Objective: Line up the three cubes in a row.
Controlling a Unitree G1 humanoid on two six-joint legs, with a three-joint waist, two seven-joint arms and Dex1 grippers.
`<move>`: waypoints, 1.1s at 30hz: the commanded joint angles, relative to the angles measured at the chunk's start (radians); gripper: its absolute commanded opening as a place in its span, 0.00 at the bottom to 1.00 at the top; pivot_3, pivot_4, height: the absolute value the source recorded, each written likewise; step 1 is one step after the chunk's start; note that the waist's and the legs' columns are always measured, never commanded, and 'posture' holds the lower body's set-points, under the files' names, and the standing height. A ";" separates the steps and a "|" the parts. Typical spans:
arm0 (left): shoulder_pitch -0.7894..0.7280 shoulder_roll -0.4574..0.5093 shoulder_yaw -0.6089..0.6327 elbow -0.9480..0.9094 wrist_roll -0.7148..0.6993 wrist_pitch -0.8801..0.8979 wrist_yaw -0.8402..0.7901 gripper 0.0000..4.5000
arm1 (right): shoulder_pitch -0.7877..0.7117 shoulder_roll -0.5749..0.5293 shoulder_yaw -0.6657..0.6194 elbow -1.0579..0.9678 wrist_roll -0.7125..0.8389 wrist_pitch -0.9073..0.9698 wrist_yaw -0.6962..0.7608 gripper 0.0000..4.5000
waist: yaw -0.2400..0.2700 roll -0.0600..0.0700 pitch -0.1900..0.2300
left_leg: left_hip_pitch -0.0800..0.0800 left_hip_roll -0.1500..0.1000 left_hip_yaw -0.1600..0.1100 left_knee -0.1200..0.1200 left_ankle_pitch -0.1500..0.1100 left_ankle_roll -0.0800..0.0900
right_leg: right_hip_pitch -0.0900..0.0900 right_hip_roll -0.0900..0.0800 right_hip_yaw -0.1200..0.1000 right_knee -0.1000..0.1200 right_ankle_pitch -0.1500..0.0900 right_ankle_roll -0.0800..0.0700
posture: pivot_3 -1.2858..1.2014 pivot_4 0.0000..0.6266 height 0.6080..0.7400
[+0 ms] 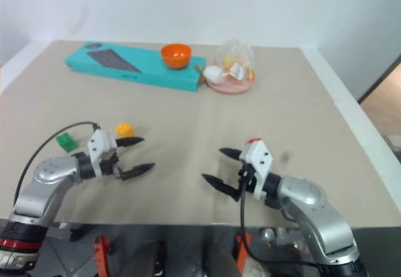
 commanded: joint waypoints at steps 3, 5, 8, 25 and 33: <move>0.003 -0.047 0.015 -0.015 -0.037 -0.037 0.003 1.00 | 0.018 -0.004 -0.012 -0.031 -0.015 -0.040 0.000 1.00 | 0.002 0.000 0.000 | 0.000 0.000 0.000 0.000 0.000 0.000 | 0.000 0.000 0.000 0.000 0.000 0.000 | 0.52 0.24 1.00; 0.011 -0.064 0.022 -0.023 -0.054 -0.013 0.014 1.00 | 0.021 0.002 -0.008 -0.032 -0.025 -0.049 -0.009 1.00 | 0.003 0.000 0.000 | 0.000 -0.001 0.001 0.001 0.000 0.000 | 0.000 -0.001 0.000 0.000 0.000 0.001 | 0.52 0.24 1.00; 0.019 -0.077 0.027 -0.028 -0.068 0.021 0.024 1.00 | 0.027 0.013 -0.001 -0.040 -0.032 -0.050 -0.026 1.00 | 0.004 0.000 0.000 | 0.000 0.000 0.001 0.001 0.000 0.000 | 0.000 0.000 0.001 0.000 0.000 0.001 | 0.52 0.24 1.00; -0.009 -0.061 -0.053 -0.056 -0.110 -0.062 -0.205 1.00 | -0.049 0.149 -0.149 -0.050 -0.115 -0.018 -0.372 1.00 | 0.007 0.000 0.000 | 0.000 0.000 0.001 0.003 0.000 0.000 | 0.001 0.001 0.001 0.000 0.002 0.000 | 0.52 0.24 1.00; -0.076 -0.053 -0.099 -0.046 -0.123 -0.001 -0.285 1.00 | -0.102 0.180 -0.206 0.123 -0.176 0.001 -0.485 1.00 | 0.010 0.001 0.000 | 0.000 0.000 0.001 0.003 0.000 0.000 | 0.001 0.003 0.001 0.000 0.002 0.000 | 0.52 0.24 1.00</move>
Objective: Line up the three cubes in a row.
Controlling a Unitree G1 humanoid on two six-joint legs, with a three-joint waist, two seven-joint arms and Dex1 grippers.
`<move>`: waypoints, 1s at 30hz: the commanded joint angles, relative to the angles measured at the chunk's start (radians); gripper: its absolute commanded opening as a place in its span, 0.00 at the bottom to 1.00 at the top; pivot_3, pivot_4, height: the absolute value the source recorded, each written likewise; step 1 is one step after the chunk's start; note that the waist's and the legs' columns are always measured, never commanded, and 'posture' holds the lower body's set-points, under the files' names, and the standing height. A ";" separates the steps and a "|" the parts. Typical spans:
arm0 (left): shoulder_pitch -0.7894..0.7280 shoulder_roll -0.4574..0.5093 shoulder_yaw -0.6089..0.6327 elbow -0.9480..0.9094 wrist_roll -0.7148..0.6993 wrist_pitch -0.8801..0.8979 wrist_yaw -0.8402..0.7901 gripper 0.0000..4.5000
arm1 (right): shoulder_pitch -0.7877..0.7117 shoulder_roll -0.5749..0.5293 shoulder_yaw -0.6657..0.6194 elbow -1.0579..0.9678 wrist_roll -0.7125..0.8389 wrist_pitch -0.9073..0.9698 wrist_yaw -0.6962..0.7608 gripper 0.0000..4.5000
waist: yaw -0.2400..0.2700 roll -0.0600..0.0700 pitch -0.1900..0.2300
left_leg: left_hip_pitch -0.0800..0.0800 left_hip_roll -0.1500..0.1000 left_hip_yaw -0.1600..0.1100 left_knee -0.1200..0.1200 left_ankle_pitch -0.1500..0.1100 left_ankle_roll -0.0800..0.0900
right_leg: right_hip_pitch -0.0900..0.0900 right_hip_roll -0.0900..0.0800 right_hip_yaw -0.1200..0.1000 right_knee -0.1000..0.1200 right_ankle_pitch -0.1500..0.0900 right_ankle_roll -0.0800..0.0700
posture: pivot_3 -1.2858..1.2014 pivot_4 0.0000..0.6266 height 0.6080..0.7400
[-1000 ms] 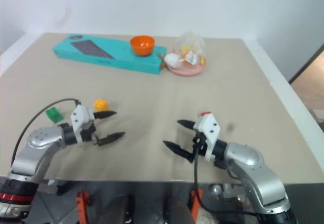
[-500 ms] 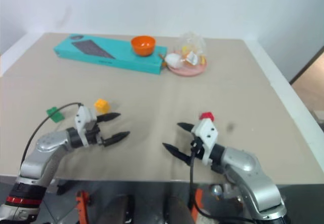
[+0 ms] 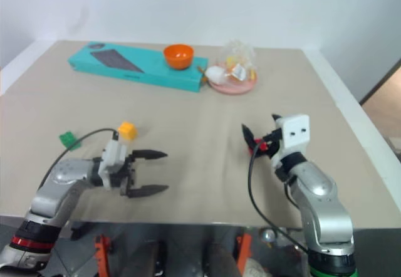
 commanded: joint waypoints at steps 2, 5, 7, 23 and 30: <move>-0.038 0.004 -0.010 -0.022 -0.030 0.030 -0.024 1.00 | -0.014 0.018 -0.018 0.064 0.017 0.001 0.010 1.00 | 0.000 0.001 0.000 | 0.000 0.000 0.000 0.000 0.000 0.000 | 0.000 0.002 0.001 0.000 0.000 0.000 | 0.52 0.24 1.00; -0.040 0.007 -0.014 -0.026 -0.036 0.038 -0.033 1.00 | 0.007 0.009 0.007 0.083 0.037 0.024 0.065 1.00 | -0.001 0.001 0.000 | 0.000 0.000 0.000 0.000 0.000 0.000 | 0.000 0.004 0.002 0.000 0.000 0.000 | 0.52 0.24 1.00; -0.041 0.006 -0.016 -0.028 -0.033 0.036 -0.034 1.00 | 0.026 -0.005 0.030 0.098 0.027 0.020 0.103 1.00 | -0.001 0.001 0.000 | 0.000 0.001 0.000 0.000 0.000 0.000 | 0.000 0.004 0.002 0.000 0.000 0.000 | 0.52 0.24 1.00; -0.011 0.010 -0.009 -0.066 -0.024 0.042 0.003 1.00 | -0.002 0.023 0.009 0.220 0.035 0.025 0.102 0.27 | -0.001 0.002 0.000 | 0.000 0.004 0.001 0.001 0.000 0.000 | 0.000 0.006 0.003 0.000 0.001 0.000 | 0.52 0.24 1.00; 0.048 0.020 0.050 -0.091 -0.035 0.050 0.074 1.00 | -0.076 -0.079 0.054 0.167 0.063 0.044 0.250 0.27 | -0.004 0.003 0.000 | 0.000 0.004 0.002 0.001 0.000 0.000 | -0.001 0.007 0.006 0.000 0.001 0.000 | 0.52 0.24 1.00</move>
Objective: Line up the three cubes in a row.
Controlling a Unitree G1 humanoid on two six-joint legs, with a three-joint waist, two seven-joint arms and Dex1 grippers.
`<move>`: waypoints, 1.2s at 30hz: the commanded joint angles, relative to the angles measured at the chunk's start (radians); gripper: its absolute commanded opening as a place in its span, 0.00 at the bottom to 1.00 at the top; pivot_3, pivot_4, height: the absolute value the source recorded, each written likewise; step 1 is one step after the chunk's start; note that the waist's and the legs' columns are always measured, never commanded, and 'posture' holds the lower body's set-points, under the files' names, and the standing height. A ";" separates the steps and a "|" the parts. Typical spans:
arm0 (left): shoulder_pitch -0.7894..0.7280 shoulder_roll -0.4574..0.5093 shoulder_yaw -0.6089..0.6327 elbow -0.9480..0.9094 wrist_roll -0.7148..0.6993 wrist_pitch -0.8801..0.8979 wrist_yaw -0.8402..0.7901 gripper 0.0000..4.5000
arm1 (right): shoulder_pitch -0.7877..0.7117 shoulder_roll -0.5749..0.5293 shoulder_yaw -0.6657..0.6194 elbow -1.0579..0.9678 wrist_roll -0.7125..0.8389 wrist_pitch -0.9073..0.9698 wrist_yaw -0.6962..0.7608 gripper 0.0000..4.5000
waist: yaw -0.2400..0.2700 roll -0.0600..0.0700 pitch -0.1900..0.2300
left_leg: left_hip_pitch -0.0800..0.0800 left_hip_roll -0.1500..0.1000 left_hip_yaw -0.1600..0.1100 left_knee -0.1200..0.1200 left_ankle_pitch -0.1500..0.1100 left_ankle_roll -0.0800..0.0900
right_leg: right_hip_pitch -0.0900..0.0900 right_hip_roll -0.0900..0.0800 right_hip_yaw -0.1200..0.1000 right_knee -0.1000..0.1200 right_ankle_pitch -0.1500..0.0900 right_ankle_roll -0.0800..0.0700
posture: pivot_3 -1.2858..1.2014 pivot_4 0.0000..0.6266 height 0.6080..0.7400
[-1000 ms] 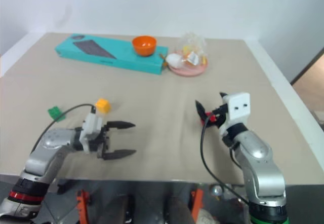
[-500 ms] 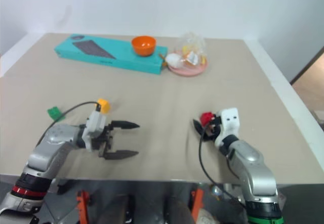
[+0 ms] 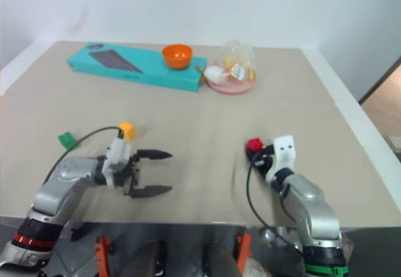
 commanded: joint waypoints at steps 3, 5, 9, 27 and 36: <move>0.072 0.018 0.088 -0.049 -0.014 -0.013 0.071 1.00 | -0.172 -0.087 0.087 -0.068 0.059 0.006 0.215 0.27 | -0.009 0.000 0.000 | 0.000 0.003 0.004 0.000 0.000 0.000 | -0.002 0.003 0.005 0.000 0.002 0.000 | 0.52 0.24 1.00; 0.101 0.017 0.106 -0.055 -0.013 -0.010 0.097 1.00 | -0.250 -0.108 0.167 -0.045 0.058 0.005 0.320 0.27 | -0.014 0.000 0.000 | 0.001 0.006 0.007 0.000 0.000 0.000 | -0.003 0.004 0.007 0.000 0.004 -0.001 | 0.52 0.24 1.00; 0.131 0.021 0.116 -0.088 -0.021 -0.001 0.122 1.00 | -0.381 -0.110 0.322 0.050 0.024 -0.044 0.514 0.27 | -0.016 0.000 0.000 | 0.001 0.006 0.007 0.000 0.000 0.000 | -0.004 0.006 0.007 0.000 0.004 -0.002 | 0.52 0.24 1.00; 0.192 0.056 0.139 -0.171 -0.035 0.025 0.185 1.00 | -0.548 -0.002 0.479 0.488 -0.162 -0.343 0.778 0.27 | -0.017 0.000 0.000 | 0.000 0.007 0.014 0.000 0.000 0.000 | -0.007 0.006 0.013 0.000 0.006 0.000 | 0.52 0.24 1.00; 0.156 0.052 0.123 -0.144 -0.019 0.006 0.188 1.00 | -0.556 0.011 0.469 0.536 -0.190 -0.374 0.806 0.27 | -0.017 0.000 0.000 | 0.000 0.007 0.016 0.000 0.000 0.000 | -0.008 0.006 0.014 0.000 0.007 0.000 | 0.52 0.24 1.00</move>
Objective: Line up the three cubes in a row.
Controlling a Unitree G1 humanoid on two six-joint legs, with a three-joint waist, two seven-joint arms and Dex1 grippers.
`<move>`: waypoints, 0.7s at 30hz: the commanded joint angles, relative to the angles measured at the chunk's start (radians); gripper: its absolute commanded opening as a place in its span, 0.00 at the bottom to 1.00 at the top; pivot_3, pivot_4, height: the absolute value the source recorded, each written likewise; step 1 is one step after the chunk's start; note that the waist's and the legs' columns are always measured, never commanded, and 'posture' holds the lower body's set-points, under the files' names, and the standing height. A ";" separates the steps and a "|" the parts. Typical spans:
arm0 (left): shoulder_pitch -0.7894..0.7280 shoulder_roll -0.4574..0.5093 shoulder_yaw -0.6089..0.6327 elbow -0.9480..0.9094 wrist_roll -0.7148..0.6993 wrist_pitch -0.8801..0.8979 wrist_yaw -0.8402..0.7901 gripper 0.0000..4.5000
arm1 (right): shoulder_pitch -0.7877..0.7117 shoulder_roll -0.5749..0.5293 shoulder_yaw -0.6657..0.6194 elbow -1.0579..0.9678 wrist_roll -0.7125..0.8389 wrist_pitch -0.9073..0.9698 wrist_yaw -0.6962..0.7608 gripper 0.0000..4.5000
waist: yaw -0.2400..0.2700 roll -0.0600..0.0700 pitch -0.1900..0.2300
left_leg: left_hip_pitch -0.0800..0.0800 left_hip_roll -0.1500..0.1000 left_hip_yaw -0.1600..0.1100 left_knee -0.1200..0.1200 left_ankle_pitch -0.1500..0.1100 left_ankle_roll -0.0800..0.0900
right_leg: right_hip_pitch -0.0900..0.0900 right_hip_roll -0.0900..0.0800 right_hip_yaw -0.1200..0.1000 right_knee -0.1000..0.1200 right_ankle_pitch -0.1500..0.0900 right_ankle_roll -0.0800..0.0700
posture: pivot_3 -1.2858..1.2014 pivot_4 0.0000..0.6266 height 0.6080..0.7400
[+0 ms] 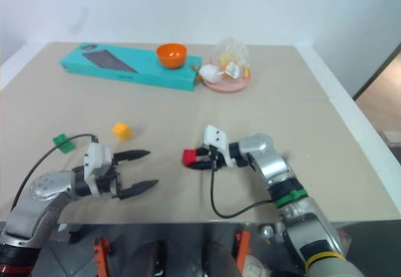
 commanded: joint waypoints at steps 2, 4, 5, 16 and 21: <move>-0.018 0.001 0.008 -0.005 -0.001 -0.017 -0.001 1.00 | -0.030 0.000 -0.020 0.014 -0.005 -0.024 0.018 0.50 | 0.000 0.000 0.000 | 0.000 0.000 0.001 0.000 0.000 0.000 | 0.000 0.000 0.001 0.000 0.000 0.000 | 0.52 0.24 1.00; -0.022 0.000 0.006 -0.001 0.000 -0.019 0.000 1.00 | -0.034 0.000 -0.030 0.012 0.000 -0.014 0.016 0.64 | 0.000 0.000 0.000 | 0.000 0.000 0.002 0.000 0.000 0.000 | 0.000 0.000 0.001 0.000 0.000 0.000 | 0.52 0.24 1.00; -0.024 -0.003 0.010 0.001 -0.001 -0.017 0.006 1.00 | -0.034 0.002 -0.037 0.005 0.004 -0.013 0.008 0.71 | 0.000 0.000 0.000 | 0.000 0.000 0.003 0.000 0.000 0.000 | 0.000 0.000 0.001 0.000 0.000 0.000 | 0.52 0.24 1.00; 0.062 -0.060 0.151 -0.020 0.075 -0.091 0.246 1.00 | 0.064 -0.026 -0.198 -0.415 0.181 0.253 -0.120 0.99 | 0.000 0.000 0.000 | 0.000 0.001 0.003 -0.002 0.000 0.000 | -0.002 -0.002 0.003 0.000 0.001 0.001 | 0.52 0.24 1.00; 0.123 -0.153 0.288 -0.096 0.120 -0.062 0.516 1.00 | 0.118 -0.026 -0.252 -0.577 0.237 0.328 -0.216 0.99 | 0.000 0.000 0.000 | 0.000 0.001 0.004 -0.002 0.000 -0.001 | -0.002 -0.003 0.004 0.000 0.001 0.001 | 0.52 0.24 1.00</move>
